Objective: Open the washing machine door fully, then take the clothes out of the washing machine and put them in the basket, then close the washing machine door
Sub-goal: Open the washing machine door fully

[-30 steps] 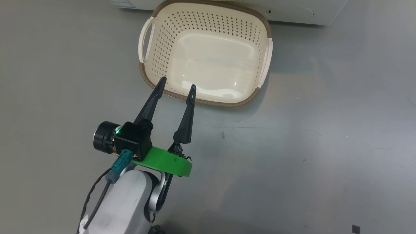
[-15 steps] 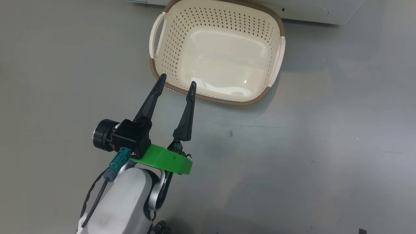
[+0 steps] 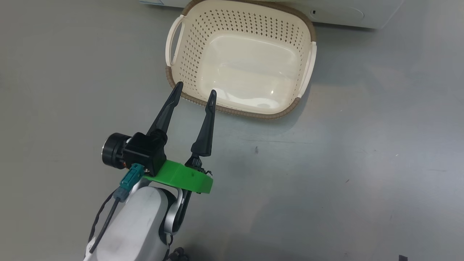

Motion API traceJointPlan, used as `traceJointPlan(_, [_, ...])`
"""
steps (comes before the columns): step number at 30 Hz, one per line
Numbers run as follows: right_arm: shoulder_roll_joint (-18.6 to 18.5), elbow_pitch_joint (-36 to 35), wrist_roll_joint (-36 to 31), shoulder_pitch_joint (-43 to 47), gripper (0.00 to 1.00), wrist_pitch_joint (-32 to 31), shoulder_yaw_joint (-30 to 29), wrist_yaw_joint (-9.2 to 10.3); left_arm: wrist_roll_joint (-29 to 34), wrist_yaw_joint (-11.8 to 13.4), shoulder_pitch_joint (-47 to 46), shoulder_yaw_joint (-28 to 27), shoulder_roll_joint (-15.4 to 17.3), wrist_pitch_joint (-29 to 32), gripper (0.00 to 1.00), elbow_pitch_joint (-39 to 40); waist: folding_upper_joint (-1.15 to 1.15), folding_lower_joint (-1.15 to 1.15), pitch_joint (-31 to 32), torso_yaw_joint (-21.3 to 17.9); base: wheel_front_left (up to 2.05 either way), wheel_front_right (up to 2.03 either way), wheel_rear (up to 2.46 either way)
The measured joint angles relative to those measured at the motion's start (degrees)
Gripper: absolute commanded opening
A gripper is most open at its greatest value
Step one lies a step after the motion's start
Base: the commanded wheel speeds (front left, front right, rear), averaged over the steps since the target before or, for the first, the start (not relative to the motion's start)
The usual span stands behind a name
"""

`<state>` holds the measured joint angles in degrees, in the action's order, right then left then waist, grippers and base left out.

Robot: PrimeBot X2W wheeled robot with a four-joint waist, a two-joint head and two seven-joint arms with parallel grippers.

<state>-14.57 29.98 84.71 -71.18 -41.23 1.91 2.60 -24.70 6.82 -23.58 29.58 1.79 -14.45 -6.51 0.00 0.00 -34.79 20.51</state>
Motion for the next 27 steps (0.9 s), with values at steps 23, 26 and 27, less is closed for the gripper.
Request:
traceJointPlan(23, [1.7,5.3,4.5,4.7,0.00,-8.5,1.4,-3.79,0.6,0.0,0.2,-1.4,0.0,0.0,1.00,-2.0,0.00,0.00,4.8,-1.6,0.00,0.00,0.00])
traceJointPlan(26, [2.1,5.9,5.1,6.1,0.00,-9.5,1.6,-4.54,0.6,0.0,0.3,-1.5,0.0,0.0,1.00,-2.4,0.00,0.00,5.7,-1.8,0.00,0.00,0.00])
traceJointPlan(27, [2.3,6.0,5.2,6.6,0.00,-9.7,1.8,-4.57,0.6,0.0,0.4,-1.5,0.0,0.0,1.00,-2.5,0.00,0.00,6.0,-1.9,0.00,0.00,0.00])
